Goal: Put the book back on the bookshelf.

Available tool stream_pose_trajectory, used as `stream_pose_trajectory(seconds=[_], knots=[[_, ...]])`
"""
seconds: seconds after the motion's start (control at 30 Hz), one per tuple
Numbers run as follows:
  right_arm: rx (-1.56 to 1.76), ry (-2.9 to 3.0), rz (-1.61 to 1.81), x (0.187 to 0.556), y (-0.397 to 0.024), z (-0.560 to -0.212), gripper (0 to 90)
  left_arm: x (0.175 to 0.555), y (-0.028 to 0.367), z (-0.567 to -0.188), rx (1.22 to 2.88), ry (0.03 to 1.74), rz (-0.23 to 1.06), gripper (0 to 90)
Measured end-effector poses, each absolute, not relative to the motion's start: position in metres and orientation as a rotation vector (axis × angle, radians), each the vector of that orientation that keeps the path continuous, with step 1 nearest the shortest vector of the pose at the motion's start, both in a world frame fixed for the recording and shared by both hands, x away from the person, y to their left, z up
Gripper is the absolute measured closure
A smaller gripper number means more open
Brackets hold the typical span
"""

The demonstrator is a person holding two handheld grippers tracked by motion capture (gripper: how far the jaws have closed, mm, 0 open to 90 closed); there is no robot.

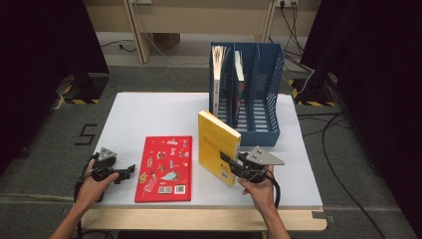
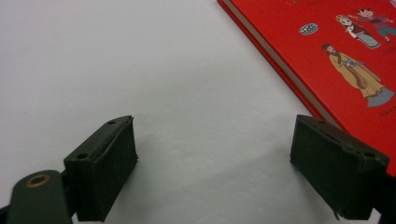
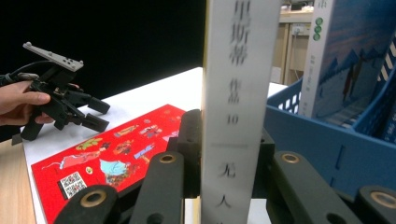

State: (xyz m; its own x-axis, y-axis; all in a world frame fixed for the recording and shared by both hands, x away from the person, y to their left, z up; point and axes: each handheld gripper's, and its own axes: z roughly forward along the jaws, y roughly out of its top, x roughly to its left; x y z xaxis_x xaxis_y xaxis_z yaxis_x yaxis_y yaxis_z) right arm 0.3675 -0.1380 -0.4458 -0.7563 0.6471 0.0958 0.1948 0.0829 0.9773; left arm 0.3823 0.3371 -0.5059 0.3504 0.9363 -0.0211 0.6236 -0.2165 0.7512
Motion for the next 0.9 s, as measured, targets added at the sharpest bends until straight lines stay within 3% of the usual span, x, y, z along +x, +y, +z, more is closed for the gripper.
stream_pose_trajectory(seconds=[0.9], knots=[[0.852, 2.011, 1.758, 0.371, -0.123, -0.452, 69.4, 0.382, 0.337, -0.506, 1.938, 1.358, 0.59, 13.4]])
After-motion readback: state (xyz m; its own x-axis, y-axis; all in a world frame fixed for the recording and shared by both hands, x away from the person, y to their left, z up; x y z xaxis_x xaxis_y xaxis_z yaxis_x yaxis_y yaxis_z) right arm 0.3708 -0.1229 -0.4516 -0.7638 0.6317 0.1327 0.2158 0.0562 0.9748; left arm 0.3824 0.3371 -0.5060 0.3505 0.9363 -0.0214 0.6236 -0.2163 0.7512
